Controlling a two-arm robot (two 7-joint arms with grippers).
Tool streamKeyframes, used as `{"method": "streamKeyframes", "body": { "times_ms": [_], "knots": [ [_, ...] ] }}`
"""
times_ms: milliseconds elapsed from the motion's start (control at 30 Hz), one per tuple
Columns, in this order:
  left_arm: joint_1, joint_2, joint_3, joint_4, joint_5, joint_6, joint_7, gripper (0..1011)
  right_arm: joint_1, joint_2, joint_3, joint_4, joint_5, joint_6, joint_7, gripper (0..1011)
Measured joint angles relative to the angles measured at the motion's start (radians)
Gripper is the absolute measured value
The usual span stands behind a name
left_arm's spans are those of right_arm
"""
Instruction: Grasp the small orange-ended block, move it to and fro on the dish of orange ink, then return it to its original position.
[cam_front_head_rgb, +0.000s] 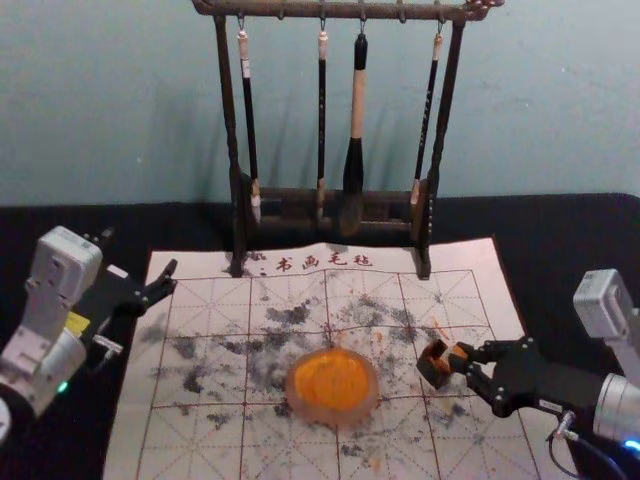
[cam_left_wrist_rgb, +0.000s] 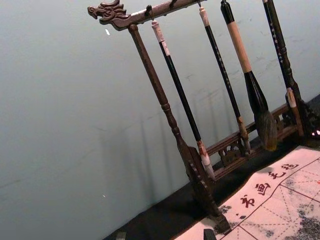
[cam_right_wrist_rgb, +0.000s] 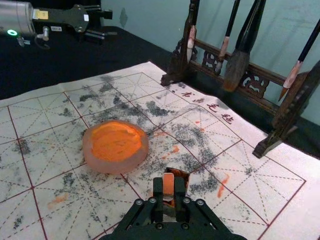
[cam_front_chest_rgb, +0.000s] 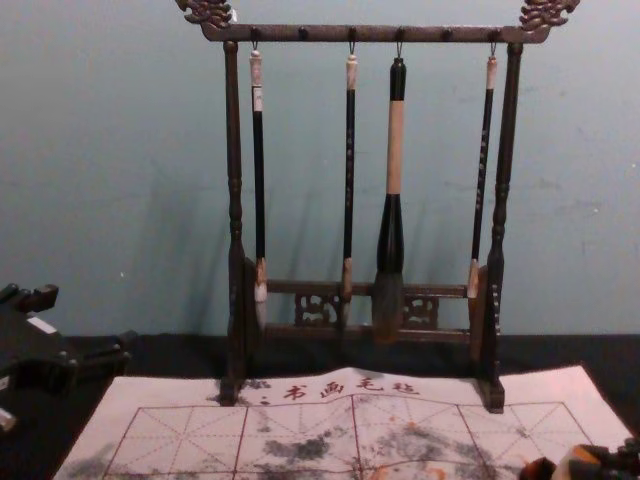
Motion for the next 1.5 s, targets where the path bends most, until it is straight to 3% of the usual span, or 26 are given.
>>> {"method": "streamKeyframes", "body": {
  "times_ms": [567,967,1100,1500],
  "knots": [
    [0.0,0.0,0.0,0.0,0.0,0.0,0.0,1001,-0.038,0.065,0.035,-0.14,-0.01,0.089,-0.059,94],
    [0.0,0.0,0.0,0.0,0.0,0.0,0.0,1001,-0.033,0.09,0.066,-0.226,0.005,0.096,-0.056,94],
    [0.0,0.0,0.0,0.0,0.0,0.0,0.0,1001,-0.006,0.086,0.042,-0.232,-0.007,0.106,-0.042,94],
    [0.0,0.0,0.0,0.0,0.0,0.0,0.0,1001,0.117,0.037,-0.113,-0.184,-0.1,0.154,0.029,94]
  ]
}}
